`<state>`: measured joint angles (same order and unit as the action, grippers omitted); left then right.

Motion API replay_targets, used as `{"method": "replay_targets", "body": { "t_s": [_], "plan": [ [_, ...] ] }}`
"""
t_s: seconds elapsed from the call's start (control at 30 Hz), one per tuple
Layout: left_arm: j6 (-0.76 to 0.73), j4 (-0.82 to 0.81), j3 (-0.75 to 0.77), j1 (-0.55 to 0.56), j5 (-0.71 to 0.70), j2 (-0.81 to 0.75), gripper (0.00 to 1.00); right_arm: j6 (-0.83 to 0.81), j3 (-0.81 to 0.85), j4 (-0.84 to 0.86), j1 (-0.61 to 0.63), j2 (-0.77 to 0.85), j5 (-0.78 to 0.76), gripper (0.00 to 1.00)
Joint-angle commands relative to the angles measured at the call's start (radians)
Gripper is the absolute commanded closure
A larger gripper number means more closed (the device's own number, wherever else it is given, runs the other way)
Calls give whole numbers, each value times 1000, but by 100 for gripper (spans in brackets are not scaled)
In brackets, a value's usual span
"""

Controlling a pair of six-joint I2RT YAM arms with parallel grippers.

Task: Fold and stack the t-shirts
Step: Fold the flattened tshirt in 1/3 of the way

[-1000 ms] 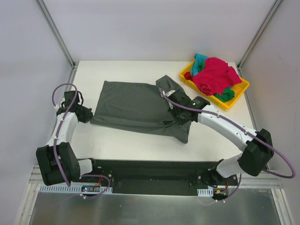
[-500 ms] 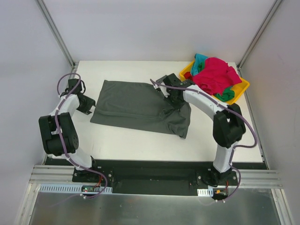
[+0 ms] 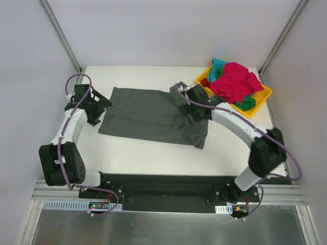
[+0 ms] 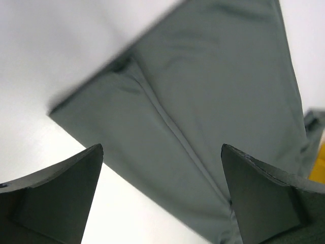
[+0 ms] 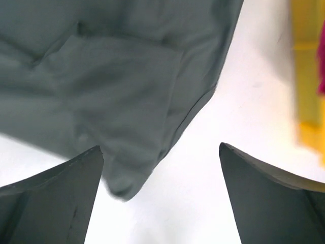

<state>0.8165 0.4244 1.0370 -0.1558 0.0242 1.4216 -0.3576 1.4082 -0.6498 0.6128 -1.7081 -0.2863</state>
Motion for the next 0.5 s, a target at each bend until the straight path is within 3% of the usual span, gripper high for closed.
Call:
{"method": "replay_targets", "body": {
  "t_s": [0.0,0.17,0.33,0.47],
  "plan": [
    [-103,-18,-29,99,112,-18,1,323,-278,70,-1,255,149,2],
    [-140,-32,-48,130,129,77,1,561,-527,76,-2,407,205,4],
    [-148,-55,-72,131,102,140,1,710,-633,163,-4,418,237,12],
    [-162,-70,-72,121,98,197,1,688,-635,205,-4,358,214,29]
  ]
}}
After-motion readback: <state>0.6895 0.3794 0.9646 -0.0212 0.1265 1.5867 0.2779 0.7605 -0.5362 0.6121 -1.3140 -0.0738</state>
